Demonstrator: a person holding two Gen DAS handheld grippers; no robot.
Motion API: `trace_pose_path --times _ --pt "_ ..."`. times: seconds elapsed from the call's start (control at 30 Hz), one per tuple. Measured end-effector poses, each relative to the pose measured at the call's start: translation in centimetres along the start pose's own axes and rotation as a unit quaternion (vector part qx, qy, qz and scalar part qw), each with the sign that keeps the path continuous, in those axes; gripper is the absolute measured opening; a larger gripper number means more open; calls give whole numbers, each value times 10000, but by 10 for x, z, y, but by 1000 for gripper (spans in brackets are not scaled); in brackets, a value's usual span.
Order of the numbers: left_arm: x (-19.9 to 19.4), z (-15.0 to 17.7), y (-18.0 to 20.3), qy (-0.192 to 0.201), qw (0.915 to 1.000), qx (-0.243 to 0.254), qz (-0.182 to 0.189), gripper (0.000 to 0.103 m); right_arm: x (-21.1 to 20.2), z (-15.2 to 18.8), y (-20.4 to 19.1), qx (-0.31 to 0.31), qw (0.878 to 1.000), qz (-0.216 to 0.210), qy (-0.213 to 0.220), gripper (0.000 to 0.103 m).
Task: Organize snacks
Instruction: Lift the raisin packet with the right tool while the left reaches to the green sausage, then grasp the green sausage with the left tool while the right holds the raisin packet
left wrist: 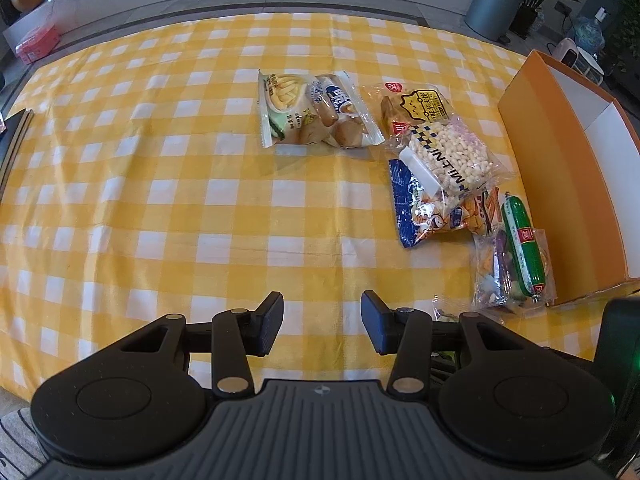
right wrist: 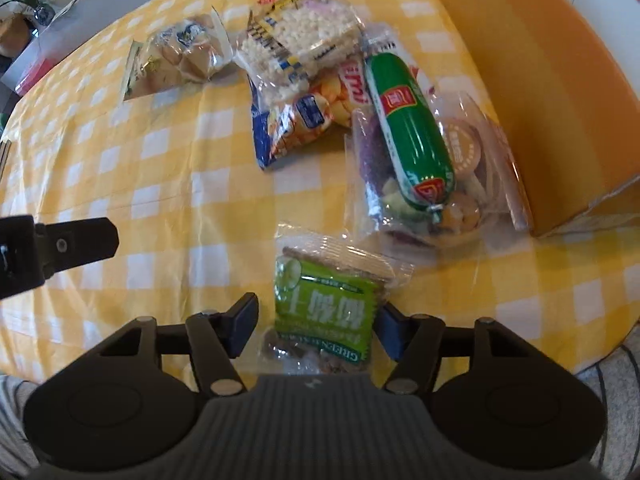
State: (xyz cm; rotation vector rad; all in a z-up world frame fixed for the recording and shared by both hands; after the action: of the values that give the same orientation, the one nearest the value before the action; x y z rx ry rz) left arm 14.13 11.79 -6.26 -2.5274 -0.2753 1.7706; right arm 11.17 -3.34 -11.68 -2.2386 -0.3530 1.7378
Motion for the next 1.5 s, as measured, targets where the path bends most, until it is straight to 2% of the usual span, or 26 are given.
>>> trace_pose_path --times 0.03,0.1,0.2,0.3,0.4,0.5,0.6,0.8,0.97,1.1,1.13,1.23,1.33,1.5 --pt "-1 1 -2 5 10000 -10 -2 54 2 2 -5 -111 9999 69 67 60" --pt "-2 3 -4 -13 10000 -48 -25 54 -1 5 -5 -231 9993 181 228 51" --pt "-13 3 -3 131 9999 17 -27 54 -6 11 1 -291 9987 -31 418 39" --pt "-26 2 4 269 9995 143 29 54 -13 20 12 -211 9989 -289 297 37" --pt "-36 0 16 374 9989 268 131 54 -21 33 23 -33 9981 -616 -1 37" --pt "-44 1 35 439 9977 420 283 54 -36 45 35 10 9971 -755 -97 37" --pt "-49 1 59 546 9960 540 454 54 -53 48 52 126 9968 -789 19 37" --pt "-47 -4 112 614 9936 697 644 54 -68 35 84 92 9977 -482 478 37" --pt "-29 -8 152 558 9919 1048 441 54 -69 33 101 194 9965 -594 559 37" --pt "-13 -9 168 338 9928 1088 366 54 -66 35 112 352 9947 -813 518 37" --pt "-9 -9 171 264 9935 1066 307 53 -65 36 115 410 9940 -888 489 37" --pt "1 -8 172 77 9958 893 205 40 -64 35 119 386 9919 -1079 551 37" --pt "0 -10 173 175 9967 750 250 26 -65 34 121 355 9908 -1180 562 37" --pt "-4 -11 178 353 9965 750 103 26 -65 30 122 411 9905 -1174 591 37"
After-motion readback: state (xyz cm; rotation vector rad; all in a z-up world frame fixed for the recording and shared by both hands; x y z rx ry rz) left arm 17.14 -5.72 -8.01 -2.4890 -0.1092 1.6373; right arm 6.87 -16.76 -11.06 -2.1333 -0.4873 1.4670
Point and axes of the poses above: each gripper's, at about its wrist camera, not at the fingertips, and x roughly the way its jaws point, y to its right, z to its underside, the point moved 8 cm from there along x, roughly the way its jaws point, and after that the axes turned 13 degrees about -z, right-handed, at the moved point
